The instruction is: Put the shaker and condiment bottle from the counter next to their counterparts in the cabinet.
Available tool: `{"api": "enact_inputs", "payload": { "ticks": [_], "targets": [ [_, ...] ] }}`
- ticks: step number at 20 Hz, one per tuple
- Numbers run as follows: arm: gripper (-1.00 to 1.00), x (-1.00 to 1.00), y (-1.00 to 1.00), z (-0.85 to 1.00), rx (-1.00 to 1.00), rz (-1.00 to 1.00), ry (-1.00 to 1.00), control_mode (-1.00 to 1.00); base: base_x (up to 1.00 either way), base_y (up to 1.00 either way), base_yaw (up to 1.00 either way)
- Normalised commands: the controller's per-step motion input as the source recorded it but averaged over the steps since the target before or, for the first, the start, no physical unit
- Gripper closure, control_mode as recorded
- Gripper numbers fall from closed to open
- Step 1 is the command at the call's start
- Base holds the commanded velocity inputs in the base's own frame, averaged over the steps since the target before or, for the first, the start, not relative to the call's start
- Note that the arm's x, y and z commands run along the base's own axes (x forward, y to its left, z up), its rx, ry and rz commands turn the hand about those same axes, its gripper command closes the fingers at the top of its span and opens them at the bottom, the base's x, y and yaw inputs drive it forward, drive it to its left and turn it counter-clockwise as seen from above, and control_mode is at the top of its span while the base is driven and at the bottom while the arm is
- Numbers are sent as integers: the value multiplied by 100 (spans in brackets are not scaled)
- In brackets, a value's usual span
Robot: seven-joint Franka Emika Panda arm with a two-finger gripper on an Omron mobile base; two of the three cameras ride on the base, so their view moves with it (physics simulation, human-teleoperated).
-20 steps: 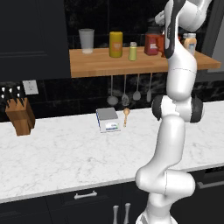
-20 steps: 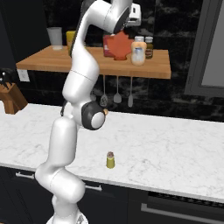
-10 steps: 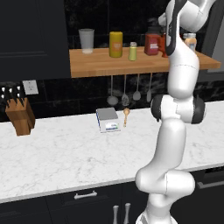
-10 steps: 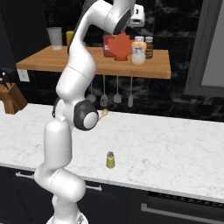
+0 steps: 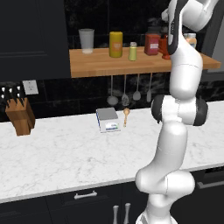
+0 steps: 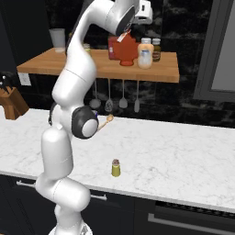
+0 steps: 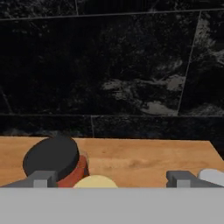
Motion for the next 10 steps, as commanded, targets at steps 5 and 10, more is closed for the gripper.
{"api": "enact_inputs", "payload": {
  "ticks": [5,10],
  "targets": [
    [-100,-39,-9,36,5,0,12,-100,0,0,0],
    [-100,-44,-6,23,5,0,16,-100,0,0,0]
  ]
}}
